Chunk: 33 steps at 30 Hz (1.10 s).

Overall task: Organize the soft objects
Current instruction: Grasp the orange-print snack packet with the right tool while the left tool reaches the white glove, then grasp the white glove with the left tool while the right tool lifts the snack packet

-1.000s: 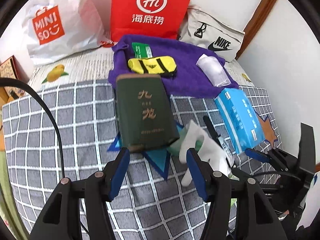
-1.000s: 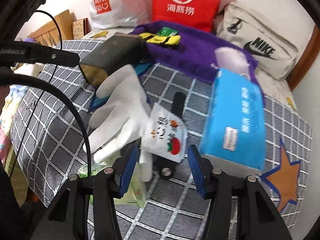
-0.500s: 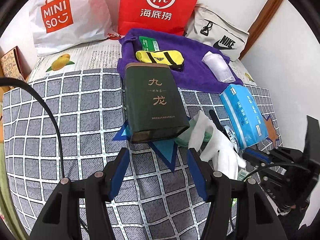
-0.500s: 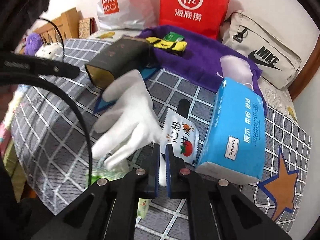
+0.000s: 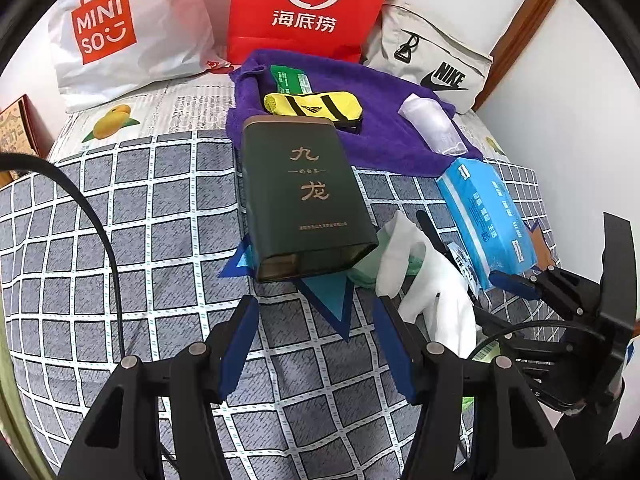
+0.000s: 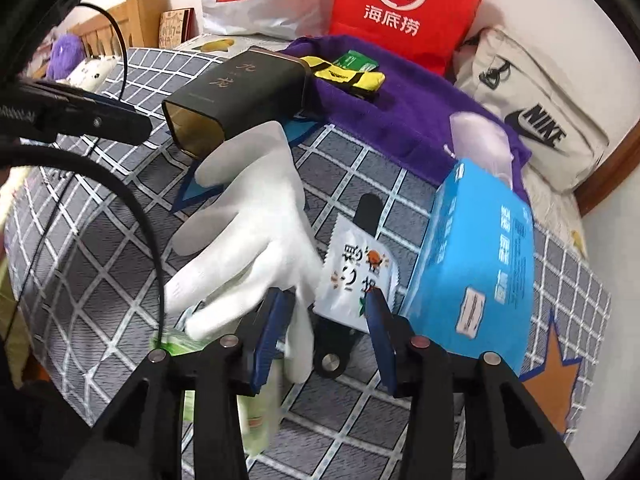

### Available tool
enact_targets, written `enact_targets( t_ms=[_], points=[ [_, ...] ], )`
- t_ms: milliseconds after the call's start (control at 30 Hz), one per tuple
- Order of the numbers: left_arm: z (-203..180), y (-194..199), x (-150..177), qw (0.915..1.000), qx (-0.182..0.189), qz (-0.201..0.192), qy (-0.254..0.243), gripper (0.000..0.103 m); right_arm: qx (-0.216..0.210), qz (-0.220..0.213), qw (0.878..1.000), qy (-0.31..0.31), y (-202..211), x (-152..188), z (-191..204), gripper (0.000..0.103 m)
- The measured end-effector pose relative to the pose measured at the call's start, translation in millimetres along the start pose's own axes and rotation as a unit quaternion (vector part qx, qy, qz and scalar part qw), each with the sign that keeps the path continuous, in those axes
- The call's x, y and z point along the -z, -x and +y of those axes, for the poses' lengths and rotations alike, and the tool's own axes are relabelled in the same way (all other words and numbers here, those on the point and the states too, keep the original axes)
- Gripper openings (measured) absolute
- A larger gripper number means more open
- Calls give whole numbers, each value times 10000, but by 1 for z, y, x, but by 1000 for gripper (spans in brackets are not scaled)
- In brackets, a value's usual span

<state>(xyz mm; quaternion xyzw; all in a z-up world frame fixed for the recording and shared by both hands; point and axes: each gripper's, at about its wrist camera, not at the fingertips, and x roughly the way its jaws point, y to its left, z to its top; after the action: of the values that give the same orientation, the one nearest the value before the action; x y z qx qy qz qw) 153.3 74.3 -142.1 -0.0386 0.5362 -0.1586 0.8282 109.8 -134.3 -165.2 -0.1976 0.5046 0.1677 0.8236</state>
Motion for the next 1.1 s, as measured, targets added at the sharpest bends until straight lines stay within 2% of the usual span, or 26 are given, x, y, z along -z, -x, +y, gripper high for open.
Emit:
enact_targets(
  t_ms=[133, 233, 267, 300, 333, 433, 667, 767, 867, 1033, 1100],
  points=[
    [4, 2, 0, 10000, -19, -12, 24, 59, 335, 77, 9993, 154, -3, -3, 0, 42],
    [6, 1, 1, 10000, -21, 1, 26, 59, 345, 155, 9990, 245, -7, -3, -1, 40],
    [6, 1, 0, 10000, -14, 2, 32, 59, 325, 177, 9990, 267, -10, -3, -1, 29],
    [7, 0, 0, 10000, -6, 4, 35, 59, 251, 284, 9989, 293, -15, -3, -1, 7],
    [6, -1, 0, 10000, -1, 15, 26, 59, 134, 375, 9989, 261, -19, -3, -2, 2],
    [6, -1, 1, 10000, -4, 23, 2, 59, 158, 243, 9992, 264, -10, -2, -3, 3],
    [8, -4, 0, 10000, -18, 58, 25, 59, -714, -219, 9964, -411, 29, -1, -20, 2],
    [5, -5, 0, 10000, -1, 76, -10, 59, -626, -192, 9965, -522, 26, 1, -23, 2],
    [2, -6, 1, 9999, -19, 107, -54, 59, -840, -87, 9935, -761, 21, 5, -29, 2],
    [2, -7, 1, 9999, -37, 144, -35, 60, -377, -32, 9957, -849, 14, 3, -36, 4],
    [1, -8, 1, 9999, -31, 157, -53, 60, -396, 18, 9956, -852, 7, 0, -37, 4]
  ],
)
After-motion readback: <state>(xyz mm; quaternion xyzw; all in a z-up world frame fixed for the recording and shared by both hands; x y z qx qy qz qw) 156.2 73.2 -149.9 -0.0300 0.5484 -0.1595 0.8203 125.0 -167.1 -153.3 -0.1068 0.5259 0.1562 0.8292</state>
